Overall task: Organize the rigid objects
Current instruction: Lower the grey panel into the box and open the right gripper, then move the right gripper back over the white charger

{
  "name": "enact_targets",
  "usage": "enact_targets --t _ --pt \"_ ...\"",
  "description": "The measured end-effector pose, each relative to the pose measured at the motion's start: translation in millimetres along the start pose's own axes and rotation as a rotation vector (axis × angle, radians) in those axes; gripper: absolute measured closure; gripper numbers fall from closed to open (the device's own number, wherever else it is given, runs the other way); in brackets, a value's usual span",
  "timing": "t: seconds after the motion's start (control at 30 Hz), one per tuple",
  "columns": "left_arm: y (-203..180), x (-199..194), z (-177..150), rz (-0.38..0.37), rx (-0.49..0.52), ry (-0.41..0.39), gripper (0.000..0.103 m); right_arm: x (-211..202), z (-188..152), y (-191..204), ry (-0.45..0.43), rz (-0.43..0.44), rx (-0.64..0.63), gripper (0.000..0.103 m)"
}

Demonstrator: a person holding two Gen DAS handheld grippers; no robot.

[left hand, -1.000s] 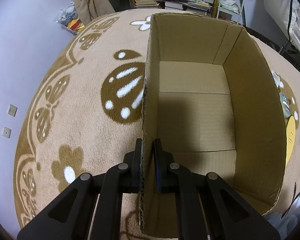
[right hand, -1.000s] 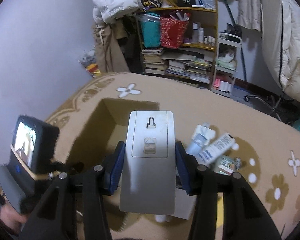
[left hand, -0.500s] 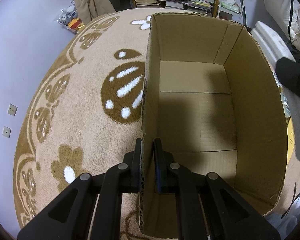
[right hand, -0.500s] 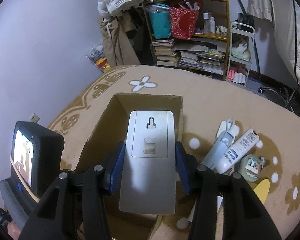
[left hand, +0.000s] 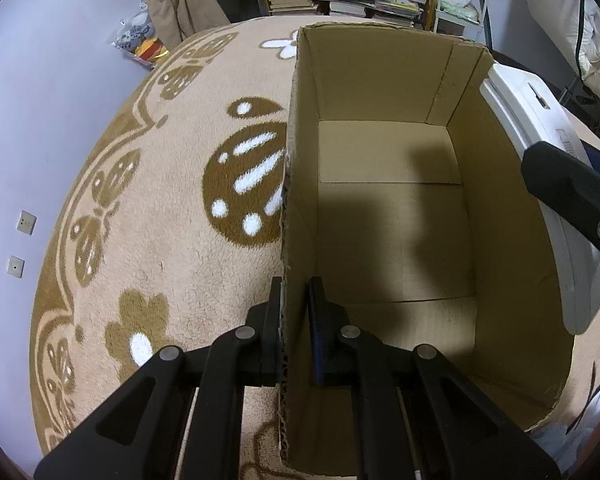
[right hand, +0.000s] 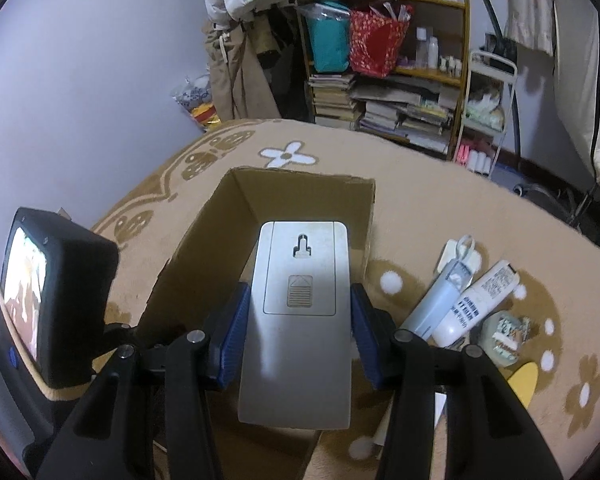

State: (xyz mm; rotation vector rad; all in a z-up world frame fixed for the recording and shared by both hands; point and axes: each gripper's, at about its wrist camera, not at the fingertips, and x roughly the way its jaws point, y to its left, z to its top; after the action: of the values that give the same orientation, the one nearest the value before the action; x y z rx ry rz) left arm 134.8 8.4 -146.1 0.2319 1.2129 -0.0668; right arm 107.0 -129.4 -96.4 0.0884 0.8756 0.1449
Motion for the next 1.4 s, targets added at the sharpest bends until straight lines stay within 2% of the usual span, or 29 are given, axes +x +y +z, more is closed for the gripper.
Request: enact_targets --t 0.2,0.43,0.53,0.83,1.07,1.4 --pt "4 1 0 -0.009 -0.010 0.007 0.093 -8 0 -2 -0.021 0.017 0.008 0.050" --pt "7 4 -1 -0.026 -0.023 0.023 0.093 -26 6 -13 -0.079 -0.027 0.013 0.016" --pt "6 3 -1 -0.022 -0.019 0.019 0.093 -32 7 -26 -0.097 -0.061 0.032 0.010" --pt "5 1 -2 -0.022 -0.021 0.018 0.093 -34 -1 -74 -0.082 -0.118 0.113 0.009" --pt "4 1 -2 -0.017 -0.015 0.014 0.093 -17 -33 -107 -0.013 -0.106 0.240 0.009" --pt "5 -1 -2 -0.024 -0.021 0.015 0.094 5 -64 -110 0.079 -0.102 0.269 0.010"
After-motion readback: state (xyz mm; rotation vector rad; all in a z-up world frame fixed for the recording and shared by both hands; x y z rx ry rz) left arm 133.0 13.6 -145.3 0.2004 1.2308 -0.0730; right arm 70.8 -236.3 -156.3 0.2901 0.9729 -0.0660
